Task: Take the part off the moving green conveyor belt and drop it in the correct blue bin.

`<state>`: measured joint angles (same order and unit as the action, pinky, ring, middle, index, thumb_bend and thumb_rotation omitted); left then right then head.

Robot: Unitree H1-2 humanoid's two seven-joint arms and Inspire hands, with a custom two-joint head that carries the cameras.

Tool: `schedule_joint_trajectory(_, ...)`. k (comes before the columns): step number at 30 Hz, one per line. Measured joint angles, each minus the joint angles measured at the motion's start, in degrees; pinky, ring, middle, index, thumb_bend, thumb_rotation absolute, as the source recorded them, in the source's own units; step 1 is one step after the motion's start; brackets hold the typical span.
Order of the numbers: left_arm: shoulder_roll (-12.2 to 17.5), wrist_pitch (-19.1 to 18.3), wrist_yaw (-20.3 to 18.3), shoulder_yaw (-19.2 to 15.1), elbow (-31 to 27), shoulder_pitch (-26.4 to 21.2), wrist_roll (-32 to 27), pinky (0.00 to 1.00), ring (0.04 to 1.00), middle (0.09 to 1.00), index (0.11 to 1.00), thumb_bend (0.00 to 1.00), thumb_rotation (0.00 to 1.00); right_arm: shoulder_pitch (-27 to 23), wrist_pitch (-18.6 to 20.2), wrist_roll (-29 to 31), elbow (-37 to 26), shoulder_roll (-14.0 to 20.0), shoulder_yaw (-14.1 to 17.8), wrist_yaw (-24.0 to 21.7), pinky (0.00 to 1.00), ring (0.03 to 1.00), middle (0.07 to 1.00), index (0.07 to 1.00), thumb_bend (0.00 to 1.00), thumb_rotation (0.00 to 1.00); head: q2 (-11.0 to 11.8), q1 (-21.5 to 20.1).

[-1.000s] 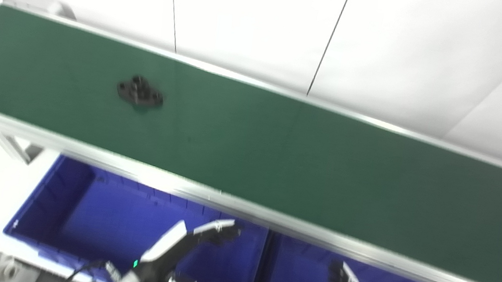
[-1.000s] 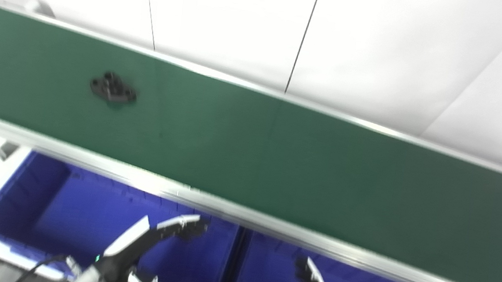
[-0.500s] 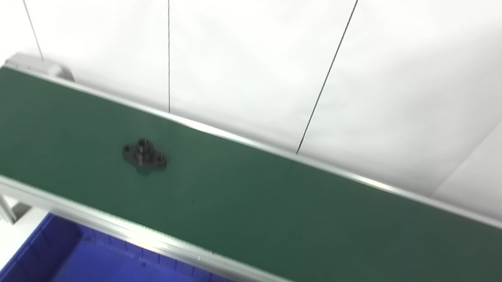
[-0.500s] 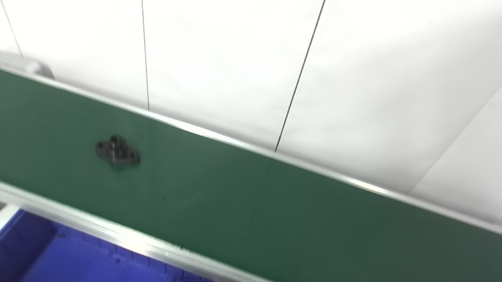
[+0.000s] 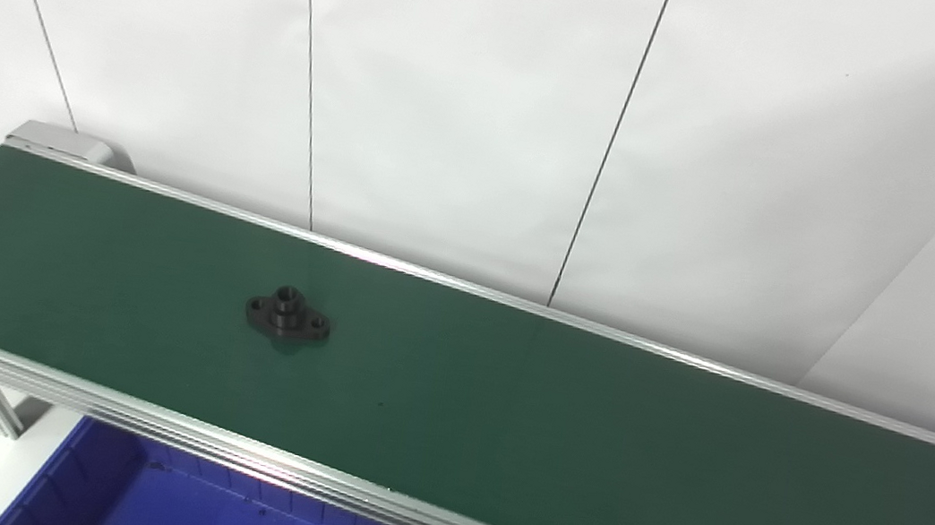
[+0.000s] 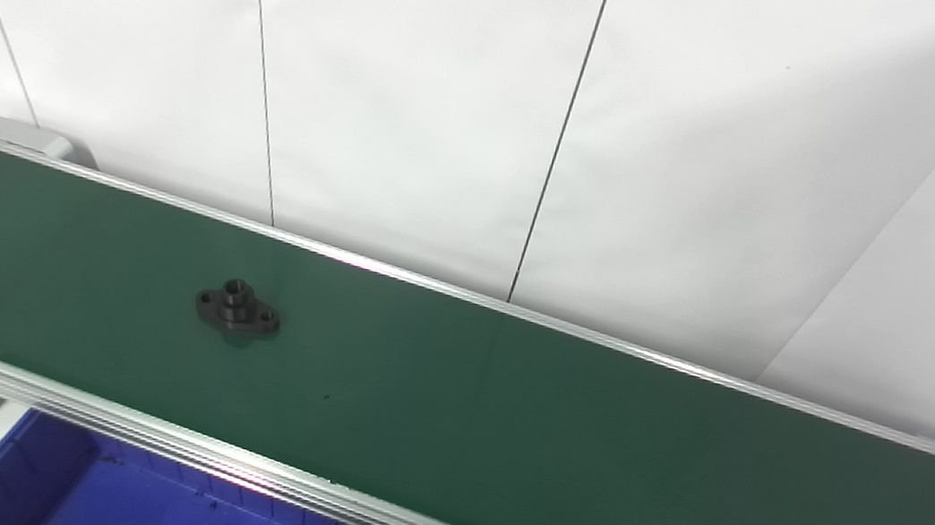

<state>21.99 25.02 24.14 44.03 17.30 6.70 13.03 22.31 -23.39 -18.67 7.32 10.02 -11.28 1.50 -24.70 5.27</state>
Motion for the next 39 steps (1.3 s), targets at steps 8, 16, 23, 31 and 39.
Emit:
schedule_joint_trajectory(8,-0.2,0.0,0.7,1.4,0.3,-0.9,0.0,0.67,0.753,0.8,0.805,0.88,0.27,-0.1,-0.2,3.3,0.0,1.4,-3.3,6.1,0.68,0.774,0.825,0.86,0.92,0.24,-0.3,0.2)
schedule_joint_trajectory(16,-1.1,0.0,0.7,1.7,1.6,-2.2,0.0,0.66,0.749,0.797,0.813,0.88,0.28,-0.4,-0.2,7.7,-2.5,3.7,-5.6,12.2,0.67,0.751,0.793,0.819,0.91,0.2,-0.5,0.2)
schedule_joint_trajectory(23,-1.1,0.0,0.5,1.6,1.9,-2.8,-0.5,0.67,0.753,0.799,0.817,0.89,0.26,0.1,-0.2,11.5,-9.1,3.8,-4.4,12.5,0.68,0.739,0.763,0.806,0.95,0.2,-2.3,-2.8)
schedule_joint_trajectory(31,-1.1,0.0,-0.5,1.5,2.0,-3.7,-0.9,0.68,0.751,0.801,0.83,0.89,0.27,-1.4,-0.3,11.9,-17.9,3.9,-0.6,10.7,0.72,0.758,0.782,0.827,0.97,0.25,-5.4,-5.9)
schedule_joint_trajectory(39,-0.9,0.0,-0.3,2.0,1.9,-4.3,-0.9,0.67,0.736,0.795,0.833,0.87,0.26,-6.2,-0.1,7.7,-20.9,2.0,4.5,7.8,0.7,0.748,0.788,0.829,0.94,0.31,-8.8,-9.6)
